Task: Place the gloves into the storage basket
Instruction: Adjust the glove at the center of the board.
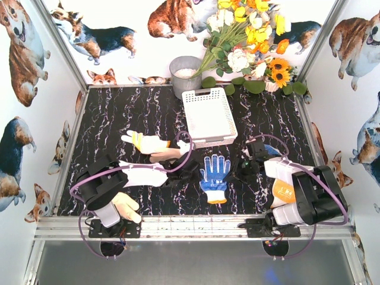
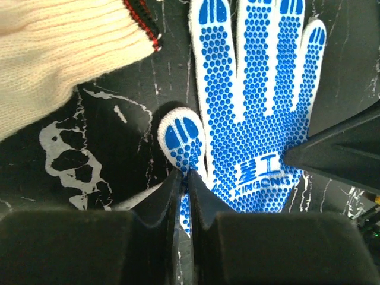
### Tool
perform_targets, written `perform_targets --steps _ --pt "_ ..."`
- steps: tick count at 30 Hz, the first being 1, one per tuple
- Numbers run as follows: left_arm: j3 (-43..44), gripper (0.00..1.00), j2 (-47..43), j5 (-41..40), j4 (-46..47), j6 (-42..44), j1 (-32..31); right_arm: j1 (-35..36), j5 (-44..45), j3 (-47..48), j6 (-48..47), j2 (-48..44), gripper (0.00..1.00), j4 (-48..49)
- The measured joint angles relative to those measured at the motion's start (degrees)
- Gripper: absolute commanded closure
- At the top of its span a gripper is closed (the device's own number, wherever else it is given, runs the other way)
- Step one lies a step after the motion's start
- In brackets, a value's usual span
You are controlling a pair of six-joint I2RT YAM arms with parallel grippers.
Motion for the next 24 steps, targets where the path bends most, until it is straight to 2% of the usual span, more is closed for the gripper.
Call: perform_targets --steps 6,14,24 --pt "-2.5 1.00 -4.1 -2.4 -2.6 0.1 0.0 6.0 -0.1 0.0 2.1 1.4 0.95 2.3" --pt "-9.7 1.00 -13.0 -6.1 -9.0 -1.7 0.0 14.2 -3.1 0.3 9.7 7.1 1.00 12.3" --pt "-11.3 1.00 -16.1 -6.2 -14.2 -3.2 0.0 20.6 0.2 1.6 13.4 8.2 1.00 14.2"
